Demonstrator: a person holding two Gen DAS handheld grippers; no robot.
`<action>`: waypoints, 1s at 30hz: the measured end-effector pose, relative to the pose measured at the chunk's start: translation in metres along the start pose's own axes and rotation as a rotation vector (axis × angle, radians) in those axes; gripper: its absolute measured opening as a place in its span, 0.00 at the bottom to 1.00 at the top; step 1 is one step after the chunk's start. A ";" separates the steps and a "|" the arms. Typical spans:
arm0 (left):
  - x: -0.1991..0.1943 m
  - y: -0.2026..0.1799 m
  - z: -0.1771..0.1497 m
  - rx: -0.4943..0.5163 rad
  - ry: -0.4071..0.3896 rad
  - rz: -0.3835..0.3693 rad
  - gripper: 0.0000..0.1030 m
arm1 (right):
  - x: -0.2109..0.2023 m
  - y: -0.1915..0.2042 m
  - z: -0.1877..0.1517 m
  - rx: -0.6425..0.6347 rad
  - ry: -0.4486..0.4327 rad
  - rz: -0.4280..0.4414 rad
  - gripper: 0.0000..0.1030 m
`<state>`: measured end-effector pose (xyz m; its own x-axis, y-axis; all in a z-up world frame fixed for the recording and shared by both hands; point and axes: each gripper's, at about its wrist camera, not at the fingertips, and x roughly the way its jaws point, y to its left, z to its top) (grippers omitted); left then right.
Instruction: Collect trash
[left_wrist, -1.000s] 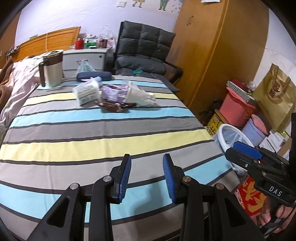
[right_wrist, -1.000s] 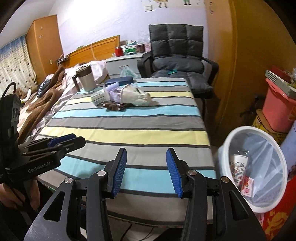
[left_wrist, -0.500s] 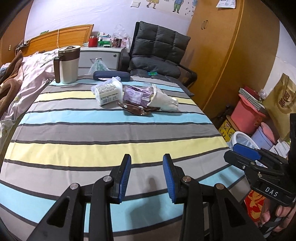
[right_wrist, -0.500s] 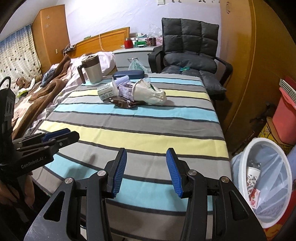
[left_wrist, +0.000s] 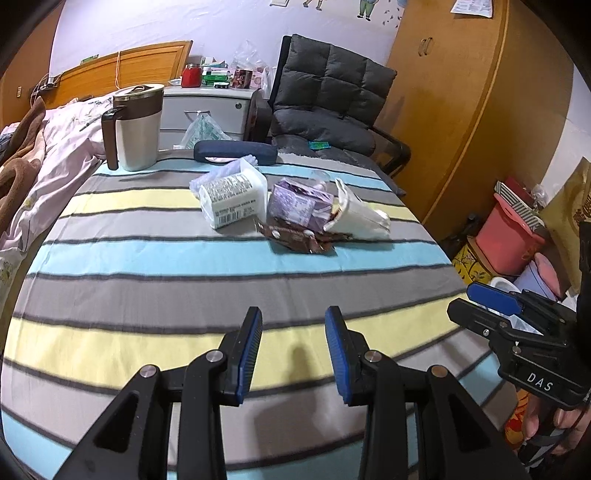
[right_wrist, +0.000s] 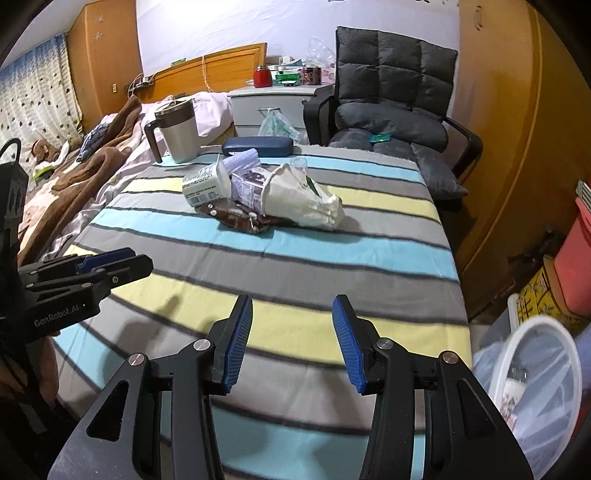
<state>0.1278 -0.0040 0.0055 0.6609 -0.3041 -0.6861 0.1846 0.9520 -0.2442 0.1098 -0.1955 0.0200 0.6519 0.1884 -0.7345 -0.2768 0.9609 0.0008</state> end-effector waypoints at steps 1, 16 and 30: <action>0.002 0.002 0.003 0.000 0.001 -0.001 0.36 | 0.005 -0.001 0.006 -0.009 0.001 0.006 0.52; 0.039 0.028 0.045 -0.064 0.011 -0.006 0.48 | 0.047 -0.015 0.047 -0.096 -0.015 0.032 0.59; 0.054 0.039 0.046 -0.093 0.041 -0.026 0.48 | 0.087 -0.001 0.063 -0.368 0.027 -0.074 0.59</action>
<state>0.2045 0.0180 -0.0091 0.6261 -0.3313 -0.7059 0.1314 0.9371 -0.3233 0.2113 -0.1675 -0.0013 0.6626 0.1110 -0.7407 -0.4680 0.8335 -0.2937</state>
